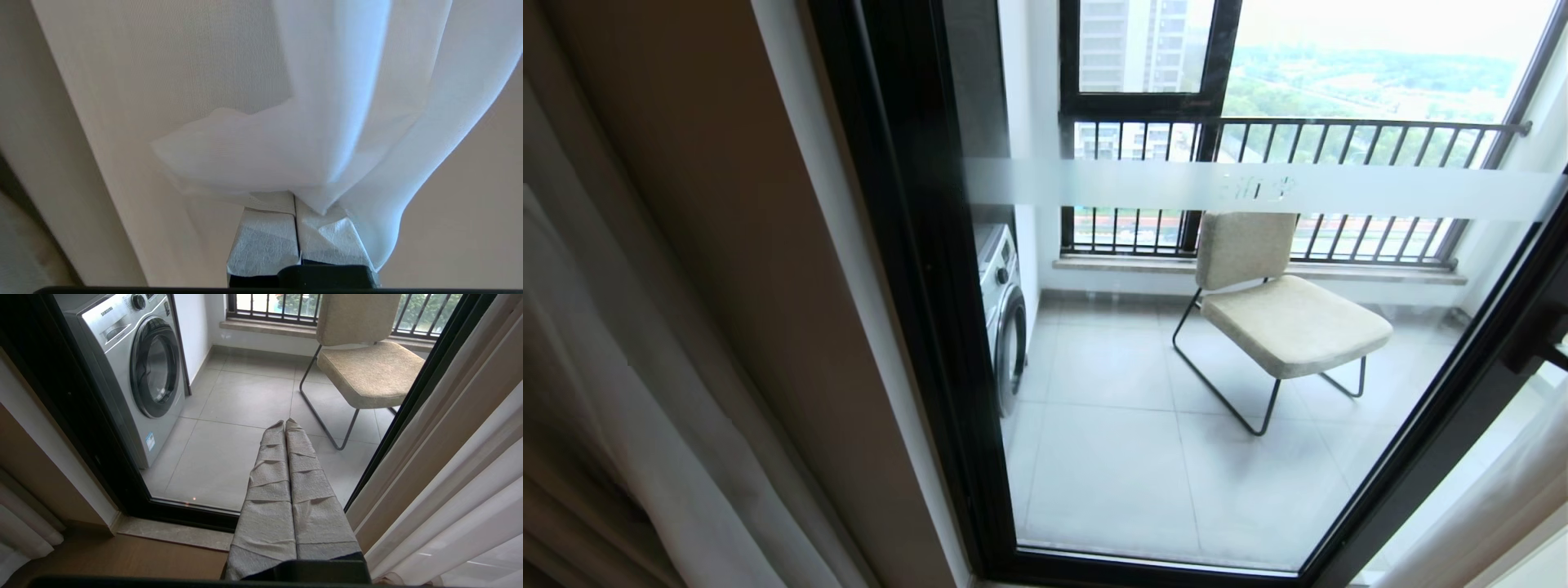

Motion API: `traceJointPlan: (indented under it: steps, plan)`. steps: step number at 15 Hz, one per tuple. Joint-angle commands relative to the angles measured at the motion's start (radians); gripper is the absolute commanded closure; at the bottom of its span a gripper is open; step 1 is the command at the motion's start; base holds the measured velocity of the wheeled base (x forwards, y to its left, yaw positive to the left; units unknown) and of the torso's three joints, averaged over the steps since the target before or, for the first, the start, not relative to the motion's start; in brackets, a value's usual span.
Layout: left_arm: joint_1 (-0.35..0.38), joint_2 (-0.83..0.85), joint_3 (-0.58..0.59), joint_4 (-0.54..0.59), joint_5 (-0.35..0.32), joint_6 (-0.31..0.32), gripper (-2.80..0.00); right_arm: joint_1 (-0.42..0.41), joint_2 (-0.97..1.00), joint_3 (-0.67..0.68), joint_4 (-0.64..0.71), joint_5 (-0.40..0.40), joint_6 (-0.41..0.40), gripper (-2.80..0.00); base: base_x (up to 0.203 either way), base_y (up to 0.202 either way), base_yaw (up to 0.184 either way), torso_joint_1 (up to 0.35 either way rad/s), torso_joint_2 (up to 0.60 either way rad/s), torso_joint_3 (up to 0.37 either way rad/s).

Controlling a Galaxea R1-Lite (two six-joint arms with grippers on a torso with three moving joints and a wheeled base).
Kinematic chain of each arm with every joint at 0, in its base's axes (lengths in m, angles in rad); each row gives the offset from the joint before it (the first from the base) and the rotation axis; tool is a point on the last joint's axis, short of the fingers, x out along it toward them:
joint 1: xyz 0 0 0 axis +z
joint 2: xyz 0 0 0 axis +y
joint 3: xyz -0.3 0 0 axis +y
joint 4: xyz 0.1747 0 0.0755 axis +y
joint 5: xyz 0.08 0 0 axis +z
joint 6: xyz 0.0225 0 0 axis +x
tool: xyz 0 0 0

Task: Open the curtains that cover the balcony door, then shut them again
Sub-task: Pull the inner curtains open on both sides

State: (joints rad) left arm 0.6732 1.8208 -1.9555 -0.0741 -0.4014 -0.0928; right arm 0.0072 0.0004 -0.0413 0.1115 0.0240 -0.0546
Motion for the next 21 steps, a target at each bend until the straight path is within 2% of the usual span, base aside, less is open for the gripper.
traceJointPlan:
  steps: [1, 3, 4, 6, 12, 18, 21]
  plan:
    - [-0.027, -0.013, 0.001, -0.001, 0.009, -0.001, 0.0, 0.0, 0.0, 0.0, 0.0, 0.001, -0.001, 0.0, 0.0, 0.0, 0.0, 0.0, 0.0, 0.0]
    - [-0.047, -0.027, 0.009, -0.001, 0.027, -0.004, 0.0, 0.0, 0.0, 0.0, 0.0, 0.001, -0.001, 0.0, 0.0, 0.0, 0.0, 0.0, 0.0, 0.0]
    - [-0.057, -0.035, 0.019, -0.001, 0.031, -0.005, -2.8, 0.0, 0.0, 0.0, 0.0, 0.001, -0.001, 0.0, 0.0, 0.0, 0.0, 0.0, 0.0, 0.0]
    - [-0.062, -0.06, 0.05, -0.001, 0.032, -0.005, -2.8, 0.0, 0.0, 0.0, 0.0, 0.001, -0.001, 0.0, 0.0, 0.0, 0.0, 0.0, 0.0, 0.0]
    - [-0.059, -0.248, 0.267, 0.0, 0.033, -0.006, -2.8, 0.0, 0.0, 0.0, 0.0, 0.001, -0.001, 0.0, 0.0, 0.0, 0.0, 0.0, 0.0, 0.0]
    - [-0.057, -0.481, 0.537, -0.001, 0.033, -0.006, -2.8, 0.0, 0.0, 0.0, 0.0, 0.001, -0.001, 0.0, 0.0, 0.0, 0.0, 0.0, 0.0, 0.0]
    - [-0.058, -0.541, 0.609, 0.0, 0.033, -0.005, -2.8, 0.0, 0.0, 0.0, 0.0, 0.001, -0.001, 0.0, 0.0, 0.0, 0.0, 0.0, 0.0, 0.0]
